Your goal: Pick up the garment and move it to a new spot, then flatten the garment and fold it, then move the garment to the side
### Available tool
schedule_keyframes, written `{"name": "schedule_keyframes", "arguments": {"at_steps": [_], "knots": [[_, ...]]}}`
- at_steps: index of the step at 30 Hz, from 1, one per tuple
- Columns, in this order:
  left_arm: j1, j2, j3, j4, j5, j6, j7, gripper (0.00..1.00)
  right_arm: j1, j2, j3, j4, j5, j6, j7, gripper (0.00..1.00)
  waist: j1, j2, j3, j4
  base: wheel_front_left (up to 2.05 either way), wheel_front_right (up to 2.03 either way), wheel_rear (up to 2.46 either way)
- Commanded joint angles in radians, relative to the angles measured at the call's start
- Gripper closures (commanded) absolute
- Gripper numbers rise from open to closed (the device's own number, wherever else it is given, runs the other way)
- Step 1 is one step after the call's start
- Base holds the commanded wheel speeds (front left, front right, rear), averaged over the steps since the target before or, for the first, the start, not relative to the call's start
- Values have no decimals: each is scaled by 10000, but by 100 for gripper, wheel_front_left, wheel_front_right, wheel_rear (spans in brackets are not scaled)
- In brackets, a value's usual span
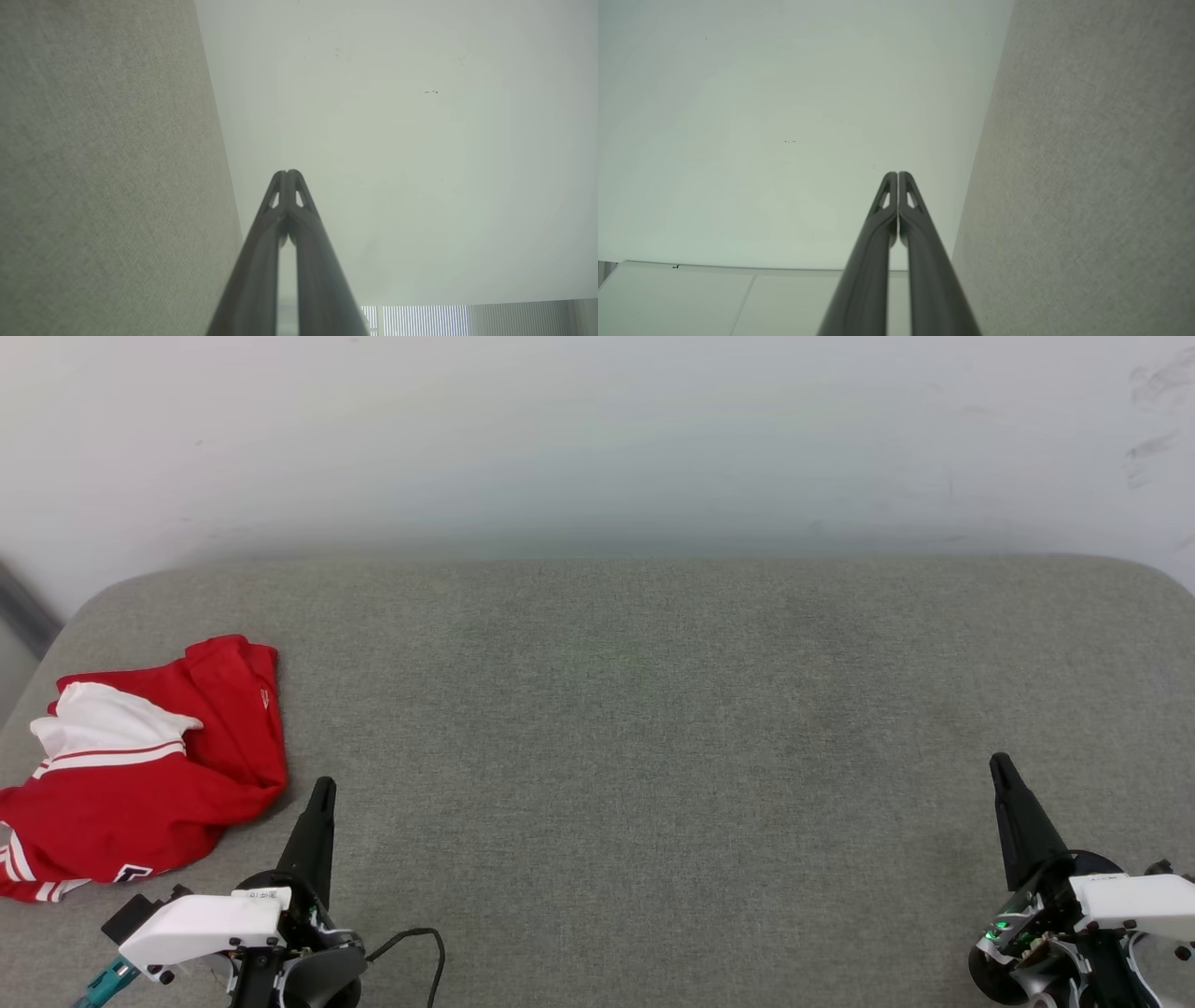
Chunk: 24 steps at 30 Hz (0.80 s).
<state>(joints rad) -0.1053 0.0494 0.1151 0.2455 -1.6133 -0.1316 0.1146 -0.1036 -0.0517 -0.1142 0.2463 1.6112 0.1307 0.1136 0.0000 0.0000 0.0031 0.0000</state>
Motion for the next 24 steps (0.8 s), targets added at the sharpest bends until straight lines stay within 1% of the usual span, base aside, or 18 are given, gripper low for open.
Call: {"name": "schedule_keyframes", "arguments": {"at_steps": [1, 24], "knots": [[-75, -16, 15, -3, 7, -17, 17, 100, -118, 33, 4, 6, 36, 0, 0, 100, 0, 0, 0, 0, 0, 0, 0], [-75, -16, 15, -3, 7, -17, 17, 100, -118, 33, 5, 6, 36, 0, 0, 100, 0, 0, 0, 0, 0, 0, 0]]}}
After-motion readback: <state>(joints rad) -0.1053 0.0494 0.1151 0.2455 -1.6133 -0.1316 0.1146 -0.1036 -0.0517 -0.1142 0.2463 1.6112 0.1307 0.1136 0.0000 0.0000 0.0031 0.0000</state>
